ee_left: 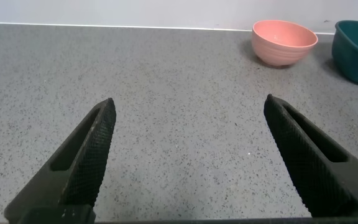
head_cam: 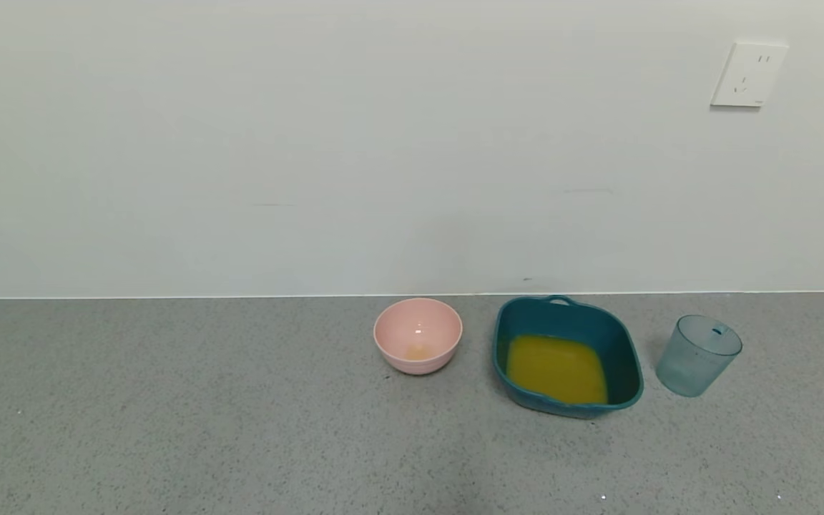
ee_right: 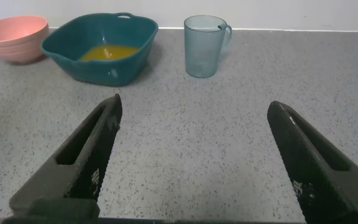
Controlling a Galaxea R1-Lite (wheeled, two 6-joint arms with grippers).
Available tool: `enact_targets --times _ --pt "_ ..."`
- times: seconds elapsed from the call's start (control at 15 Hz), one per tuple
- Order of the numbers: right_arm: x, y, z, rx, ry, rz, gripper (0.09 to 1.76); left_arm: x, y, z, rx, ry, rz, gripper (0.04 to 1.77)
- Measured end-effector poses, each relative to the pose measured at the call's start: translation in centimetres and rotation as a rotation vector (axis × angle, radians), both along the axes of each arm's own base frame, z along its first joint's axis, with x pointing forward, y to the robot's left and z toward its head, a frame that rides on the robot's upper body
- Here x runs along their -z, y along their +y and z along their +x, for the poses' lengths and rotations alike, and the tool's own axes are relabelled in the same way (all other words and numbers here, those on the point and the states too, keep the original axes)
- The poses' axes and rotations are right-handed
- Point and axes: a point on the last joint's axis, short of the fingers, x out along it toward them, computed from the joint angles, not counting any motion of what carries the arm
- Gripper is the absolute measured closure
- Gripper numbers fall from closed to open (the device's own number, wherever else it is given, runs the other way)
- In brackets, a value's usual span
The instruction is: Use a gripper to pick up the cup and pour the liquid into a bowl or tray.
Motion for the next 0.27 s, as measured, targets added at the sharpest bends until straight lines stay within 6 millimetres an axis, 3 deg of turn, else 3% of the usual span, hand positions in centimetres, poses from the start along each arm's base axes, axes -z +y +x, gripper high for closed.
enact_targets --times 0.27 --pt "0.00 0.00 0.00 0.000 0.000 0.000 0.15 0.00 0.00 0.00 0.000 0.000 0.000 0.09"
